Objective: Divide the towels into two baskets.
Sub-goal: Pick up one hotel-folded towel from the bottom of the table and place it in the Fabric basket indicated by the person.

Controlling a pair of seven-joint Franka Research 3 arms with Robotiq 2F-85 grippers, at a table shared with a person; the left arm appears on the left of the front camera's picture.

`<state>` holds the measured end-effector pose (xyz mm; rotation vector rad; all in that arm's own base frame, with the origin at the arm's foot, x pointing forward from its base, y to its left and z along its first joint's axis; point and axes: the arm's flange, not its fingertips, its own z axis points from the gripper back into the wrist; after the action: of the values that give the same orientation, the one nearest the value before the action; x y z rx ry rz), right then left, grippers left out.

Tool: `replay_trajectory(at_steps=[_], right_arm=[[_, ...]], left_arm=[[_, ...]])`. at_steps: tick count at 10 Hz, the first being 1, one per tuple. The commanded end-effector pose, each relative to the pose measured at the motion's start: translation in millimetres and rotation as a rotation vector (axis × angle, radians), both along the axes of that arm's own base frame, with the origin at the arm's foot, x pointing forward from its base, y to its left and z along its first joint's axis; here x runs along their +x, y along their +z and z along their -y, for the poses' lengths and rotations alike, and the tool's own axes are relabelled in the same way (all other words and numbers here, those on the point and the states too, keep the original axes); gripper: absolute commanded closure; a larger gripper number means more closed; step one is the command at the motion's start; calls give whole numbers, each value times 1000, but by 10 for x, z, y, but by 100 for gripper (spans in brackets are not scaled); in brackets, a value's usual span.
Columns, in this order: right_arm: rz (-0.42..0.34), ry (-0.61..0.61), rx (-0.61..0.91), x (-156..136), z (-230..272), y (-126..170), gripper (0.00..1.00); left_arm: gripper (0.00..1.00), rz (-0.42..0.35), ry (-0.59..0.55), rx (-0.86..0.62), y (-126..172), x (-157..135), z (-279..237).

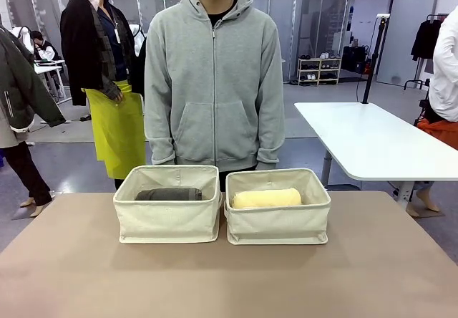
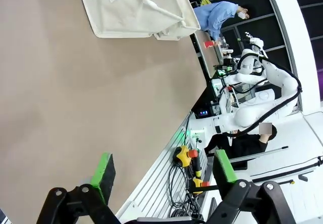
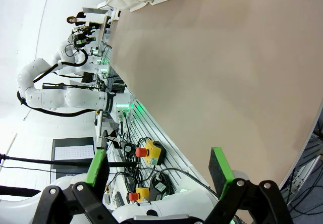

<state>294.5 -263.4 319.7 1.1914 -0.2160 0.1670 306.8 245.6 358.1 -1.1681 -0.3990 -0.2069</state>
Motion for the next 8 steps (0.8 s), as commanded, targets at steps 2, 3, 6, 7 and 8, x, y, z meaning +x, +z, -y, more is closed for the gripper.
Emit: replay_trajectory(at_steps=[2,3,6,7,8], right_arm=[[-8,1,-14,-35,-17,21,0],[-8,1,-14,-35,-17,21,0],[-8,1,-14,-35,-17,21,0],[-8,1,-14,-35,-17,21,0],[-8,1,-14,-35,-17,21,0]], left_arm=[[1,1,1,-7,-1,-31,-3],[1,1,1,-7,-1,-31,-3],[1,1,1,-7,-1,-31,-3],[1,1,1,-7,-1,-31,-3],[1,1,1,-7,-1,-31,-3]])
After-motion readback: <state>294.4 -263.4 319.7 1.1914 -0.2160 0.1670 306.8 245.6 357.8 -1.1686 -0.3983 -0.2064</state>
